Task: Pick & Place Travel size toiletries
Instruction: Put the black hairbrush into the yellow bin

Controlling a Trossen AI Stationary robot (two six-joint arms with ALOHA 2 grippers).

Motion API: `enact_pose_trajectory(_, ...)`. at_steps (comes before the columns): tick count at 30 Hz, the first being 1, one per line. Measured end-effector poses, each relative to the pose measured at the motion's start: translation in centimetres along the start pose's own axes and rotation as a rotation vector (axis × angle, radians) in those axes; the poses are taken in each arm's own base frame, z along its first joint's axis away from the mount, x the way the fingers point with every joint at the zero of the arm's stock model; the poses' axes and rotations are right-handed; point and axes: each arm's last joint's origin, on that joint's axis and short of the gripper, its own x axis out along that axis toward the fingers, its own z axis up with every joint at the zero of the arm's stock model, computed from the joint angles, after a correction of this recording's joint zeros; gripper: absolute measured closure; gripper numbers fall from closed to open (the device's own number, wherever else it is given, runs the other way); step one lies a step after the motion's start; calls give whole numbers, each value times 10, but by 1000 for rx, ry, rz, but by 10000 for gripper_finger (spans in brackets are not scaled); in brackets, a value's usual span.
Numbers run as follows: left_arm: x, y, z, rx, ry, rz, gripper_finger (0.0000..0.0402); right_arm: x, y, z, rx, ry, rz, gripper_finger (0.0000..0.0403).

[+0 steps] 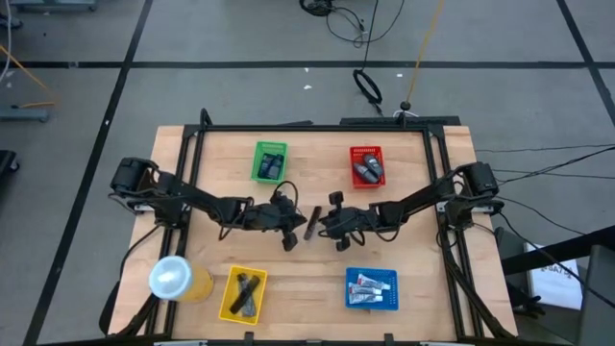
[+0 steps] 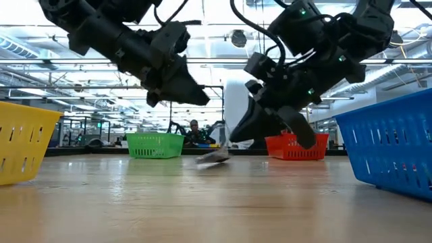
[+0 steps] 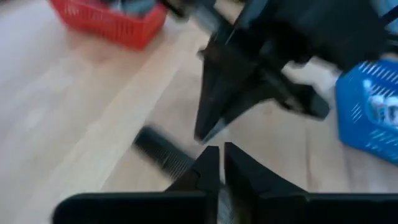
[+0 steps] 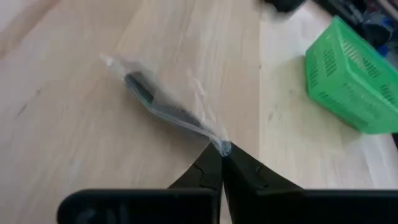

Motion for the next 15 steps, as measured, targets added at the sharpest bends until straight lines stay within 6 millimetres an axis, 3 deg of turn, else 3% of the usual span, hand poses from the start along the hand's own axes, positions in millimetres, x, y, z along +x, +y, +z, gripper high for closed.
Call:
enact_pose_trajectory(8, 9, 24, -18, -113, 162, 147, 319, 0, 0, 4, 9, -48, 38, 403)
enact_pose_trajectory(15, 26, 13, -29, 67, 156, -27, 312, 0, -1, 6, 45, -66, 28, 403)
